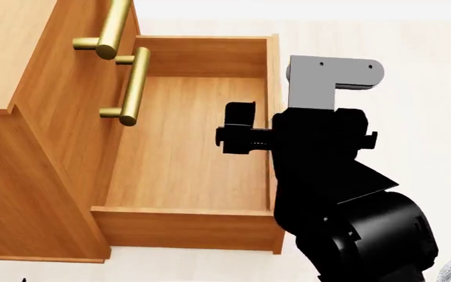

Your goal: Put the bowl in the bottom drawer of the cabinet and close it.

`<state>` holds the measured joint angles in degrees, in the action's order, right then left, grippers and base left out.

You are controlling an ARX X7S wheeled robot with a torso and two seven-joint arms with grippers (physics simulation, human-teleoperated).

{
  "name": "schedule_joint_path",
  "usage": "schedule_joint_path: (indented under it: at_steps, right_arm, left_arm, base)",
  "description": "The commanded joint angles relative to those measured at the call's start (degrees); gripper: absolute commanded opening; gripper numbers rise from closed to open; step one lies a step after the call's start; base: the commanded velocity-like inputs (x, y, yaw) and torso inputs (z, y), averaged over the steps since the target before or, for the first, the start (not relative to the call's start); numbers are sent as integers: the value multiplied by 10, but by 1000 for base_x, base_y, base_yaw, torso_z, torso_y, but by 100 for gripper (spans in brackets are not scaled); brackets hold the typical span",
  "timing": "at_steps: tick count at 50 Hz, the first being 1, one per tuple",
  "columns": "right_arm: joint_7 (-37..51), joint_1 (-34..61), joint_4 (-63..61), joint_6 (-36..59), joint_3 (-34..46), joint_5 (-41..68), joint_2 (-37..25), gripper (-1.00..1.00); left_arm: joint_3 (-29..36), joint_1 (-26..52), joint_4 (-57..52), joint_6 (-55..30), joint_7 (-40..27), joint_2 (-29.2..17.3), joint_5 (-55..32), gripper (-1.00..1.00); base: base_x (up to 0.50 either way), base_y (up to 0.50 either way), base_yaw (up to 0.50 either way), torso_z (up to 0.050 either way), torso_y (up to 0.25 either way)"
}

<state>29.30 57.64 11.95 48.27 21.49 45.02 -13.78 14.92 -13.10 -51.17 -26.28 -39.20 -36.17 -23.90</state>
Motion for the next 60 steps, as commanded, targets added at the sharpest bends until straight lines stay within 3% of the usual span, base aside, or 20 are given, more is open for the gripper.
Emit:
schedule_joint_path:
  at_steps: [1, 5, 11, 18, 41, 60]
  right_arm:
    - [-20, -34, -102, -1, -49, 25, -34, 100]
    - [-23, -45, -149, -10, -45, 13, -66, 100]
    - [-26, -73, -186, -36, -125, 58, -99, 100]
    - [-51, -119, -230, -97, -155, 40, -133, 100]
    - [-33, -368, -384, -79, -392, 225, -251, 100]
    - [9, -496, -423, -64, -571, 421, -272, 100]
  left_arm:
    - [-14, -5, -24, 13, 27, 15, -17, 100]
    - [-11, -3, -24, 13, 26, 15, -17, 100]
    - [-5, -1, -22, 13, 27, 15, -13, 100]
    - [-5, 0, -27, 10, 22, 13, -15, 100]
    - [6, 5, -37, 4, 10, 6, -16, 100]
    - [18, 8, -31, 8, 8, 5, -12, 100]
  base:
    - [0, 0, 0, 0, 0]
    - [0, 0, 0, 0, 0]
    - [0, 0, 0, 0, 0]
    - [0, 0, 0, 0, 0]
    - [0, 0, 0, 0, 0]
    - [0, 0, 0, 0, 0]
